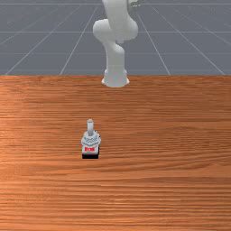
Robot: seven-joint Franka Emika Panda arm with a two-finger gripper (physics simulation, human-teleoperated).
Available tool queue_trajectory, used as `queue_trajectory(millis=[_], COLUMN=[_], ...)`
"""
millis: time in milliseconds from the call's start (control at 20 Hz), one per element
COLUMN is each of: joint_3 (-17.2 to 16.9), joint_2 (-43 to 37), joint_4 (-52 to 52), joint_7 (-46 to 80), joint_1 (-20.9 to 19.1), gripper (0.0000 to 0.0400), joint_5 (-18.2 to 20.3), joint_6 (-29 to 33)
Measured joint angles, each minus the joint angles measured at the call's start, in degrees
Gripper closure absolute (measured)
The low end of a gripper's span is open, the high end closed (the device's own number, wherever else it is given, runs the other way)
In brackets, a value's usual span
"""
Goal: Turn on the trigger
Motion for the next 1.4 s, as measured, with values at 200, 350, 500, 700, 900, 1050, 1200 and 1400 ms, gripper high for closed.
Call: queue_trajectory(millis=[200,350,500,700,900,1050,1200,1400], joint_3=[-0.99,-0.65,-0.57,0.75,-0.40,1.20,1.70,0.20], joint_2=[0.14,-3.82,-3.36,2.22,6.50,6.87,8.32,10.66], joint_4=[-2.99,-15.99,-22.44,-20.22,-19.37,-22.71,-23.42,-21.65], joint_7=[8.11,4.00,3.55,-1.13,3.05,-1.12,-2.16,1.40], joint_1=[1.88,1.59,1.58,-0.24,1.22,-0.59,-1.21,0.32], gripper=[0.0400,0.0400,0.0400,0.0400,0.0400,0.0400,0.0400,0.0400], joint_5=[-7.65,-7.22,-6.87,-0.19,-6.02,-0.72,0.35,-3.87], joint_6=[3.36,20.92,30.23,25.09,25.33,30.75,32.73,29.88])
